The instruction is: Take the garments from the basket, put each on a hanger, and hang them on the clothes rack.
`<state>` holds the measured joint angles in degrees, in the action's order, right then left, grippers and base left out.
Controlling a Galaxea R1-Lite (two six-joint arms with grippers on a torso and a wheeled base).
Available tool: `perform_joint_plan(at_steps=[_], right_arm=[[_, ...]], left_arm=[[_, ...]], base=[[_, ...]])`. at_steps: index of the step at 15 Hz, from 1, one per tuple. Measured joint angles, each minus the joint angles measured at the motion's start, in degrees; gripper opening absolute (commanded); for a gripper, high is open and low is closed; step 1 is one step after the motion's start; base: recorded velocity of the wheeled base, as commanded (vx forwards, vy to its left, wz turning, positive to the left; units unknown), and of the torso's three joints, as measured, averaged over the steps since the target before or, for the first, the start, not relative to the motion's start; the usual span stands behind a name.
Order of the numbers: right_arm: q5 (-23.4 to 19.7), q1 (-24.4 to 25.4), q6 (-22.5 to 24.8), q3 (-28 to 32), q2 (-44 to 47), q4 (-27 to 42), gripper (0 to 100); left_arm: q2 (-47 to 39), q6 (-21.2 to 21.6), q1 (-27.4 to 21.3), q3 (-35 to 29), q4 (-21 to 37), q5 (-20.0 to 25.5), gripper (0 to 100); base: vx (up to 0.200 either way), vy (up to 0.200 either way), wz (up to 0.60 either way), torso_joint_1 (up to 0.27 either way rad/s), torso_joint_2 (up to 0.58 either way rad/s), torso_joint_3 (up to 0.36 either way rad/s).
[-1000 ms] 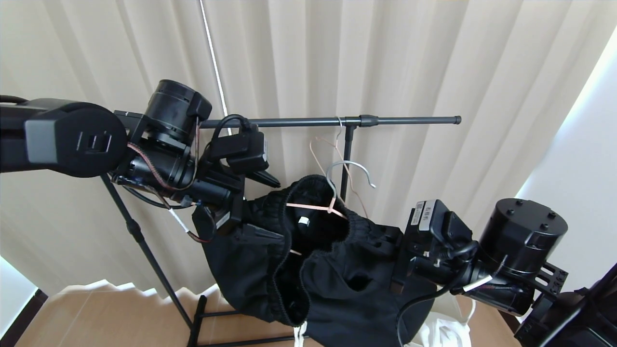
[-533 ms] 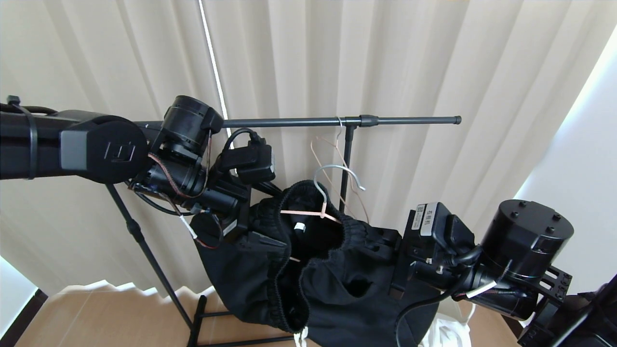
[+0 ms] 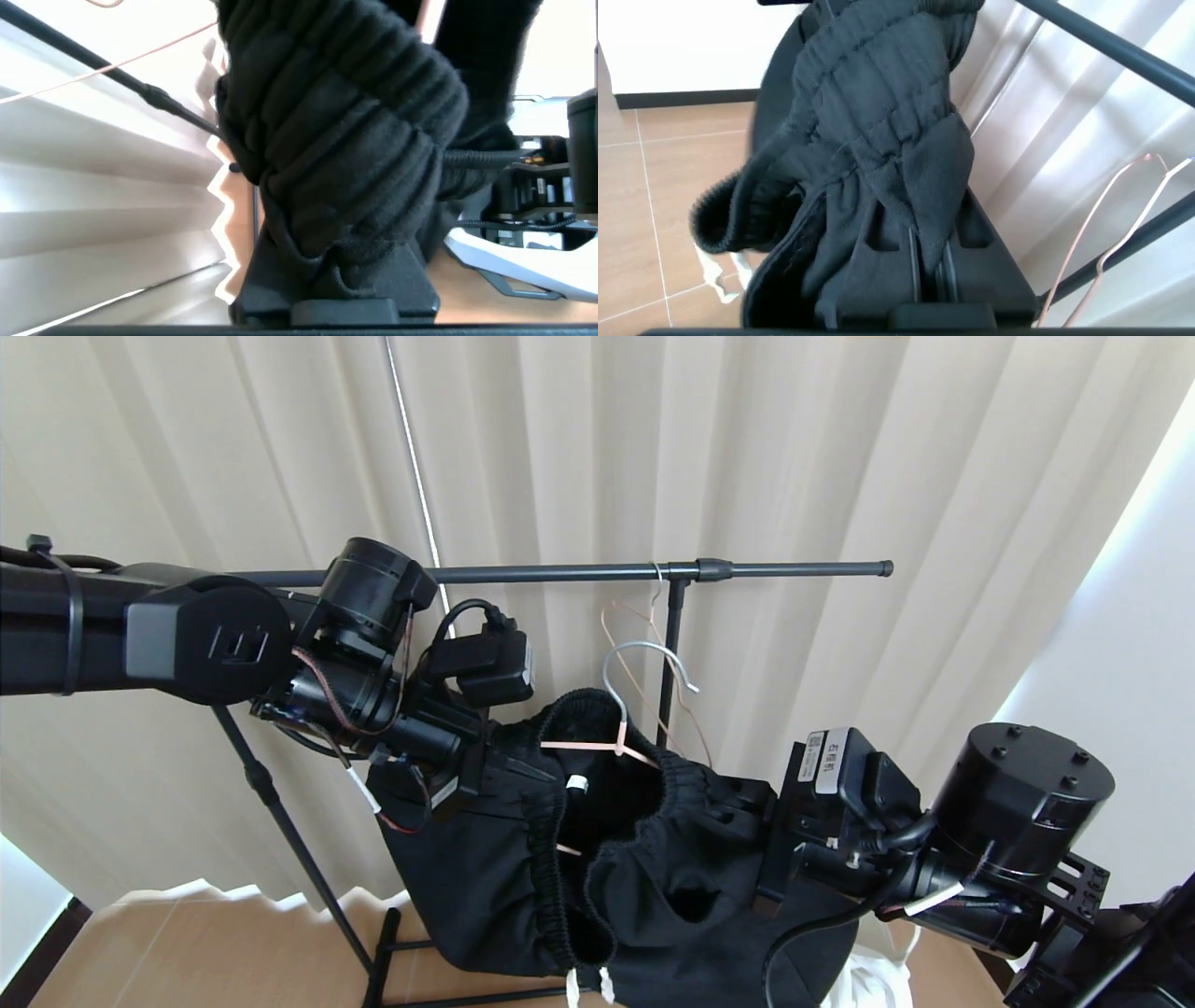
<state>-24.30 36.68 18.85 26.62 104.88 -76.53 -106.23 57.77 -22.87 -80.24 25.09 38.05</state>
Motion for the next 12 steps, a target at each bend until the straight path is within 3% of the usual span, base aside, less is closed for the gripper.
perform_joint_plan(at_steps=[4, 5, 12], right_arm=[[0.1, -0.05, 0.11, -0.44, -0.17, 0.41, 0], [0.07, -0.05, 0.12, -0.59, -0.17, 0.2, 100], [-0.04, -2.69, -0.05, -0.06, -0.33, 0.33, 100]], left_arm=[[1.16, -0.11, 0.0, 1.18, -0.1, 0.0, 0], [1.4, -0.16, 0.0, 1.27, -0.07, -0.04, 0], [2.79, -0.65, 1.38, 1.61, -0.33, -0.26, 0]], base=[[0.0, 0.0, 0.0, 0.0, 0.0, 0.0], [0.0, 0.0, 0.0, 0.0, 0.0, 0.0], [0.0, 0.0, 0.0, 0.0, 0.0, 0.0]])
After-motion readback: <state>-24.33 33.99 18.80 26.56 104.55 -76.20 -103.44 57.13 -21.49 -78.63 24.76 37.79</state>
